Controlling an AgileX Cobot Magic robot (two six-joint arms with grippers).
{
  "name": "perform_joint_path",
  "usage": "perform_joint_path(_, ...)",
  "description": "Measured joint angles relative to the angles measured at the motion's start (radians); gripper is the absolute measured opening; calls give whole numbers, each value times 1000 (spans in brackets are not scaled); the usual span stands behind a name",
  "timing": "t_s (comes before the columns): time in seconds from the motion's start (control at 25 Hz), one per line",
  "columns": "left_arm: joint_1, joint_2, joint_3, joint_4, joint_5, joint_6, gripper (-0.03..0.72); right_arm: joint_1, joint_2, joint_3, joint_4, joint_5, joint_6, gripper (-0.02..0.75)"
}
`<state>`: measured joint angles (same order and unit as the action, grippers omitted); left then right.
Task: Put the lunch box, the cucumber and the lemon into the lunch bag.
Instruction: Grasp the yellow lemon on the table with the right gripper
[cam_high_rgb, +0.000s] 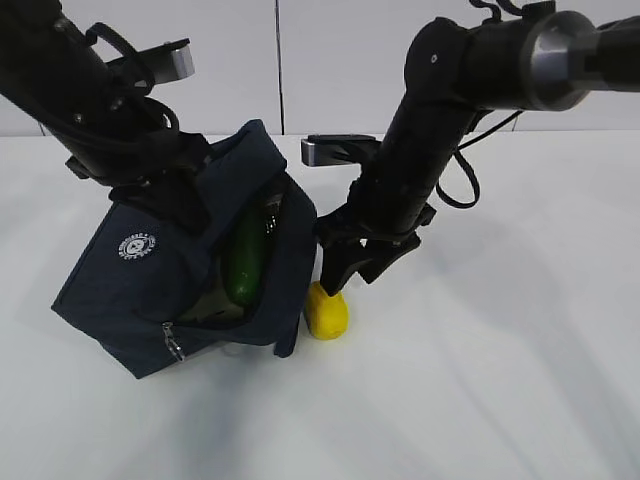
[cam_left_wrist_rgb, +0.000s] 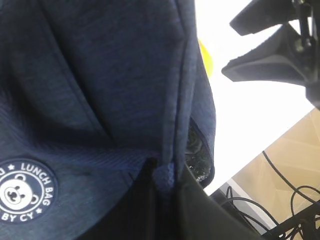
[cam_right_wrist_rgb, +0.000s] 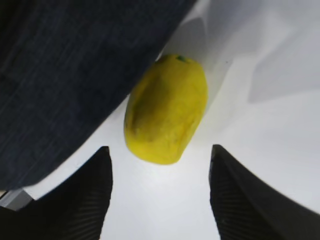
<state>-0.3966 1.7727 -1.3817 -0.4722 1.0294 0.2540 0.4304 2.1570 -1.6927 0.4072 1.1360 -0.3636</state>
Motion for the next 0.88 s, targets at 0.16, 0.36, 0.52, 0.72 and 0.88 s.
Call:
perform_joint_path(0.16,0,0,0,0,0,0,13,7,35,0,11,-18,7,463)
perform_joint_path(0.36,0,0,0,0,2,0,13,26,52,0,17,-56,23,463)
perform_joint_path(0.52,0,0,0,0,4,0,13,34,79,0,20,-69,35,462)
perform_joint_path(0.72,0,0,0,0,4,0,13,38,100,0,22,-80,49,427)
perform_joint_path(0.88,0,0,0,0,4,0,13,38,100,0,24,-90,57,308)
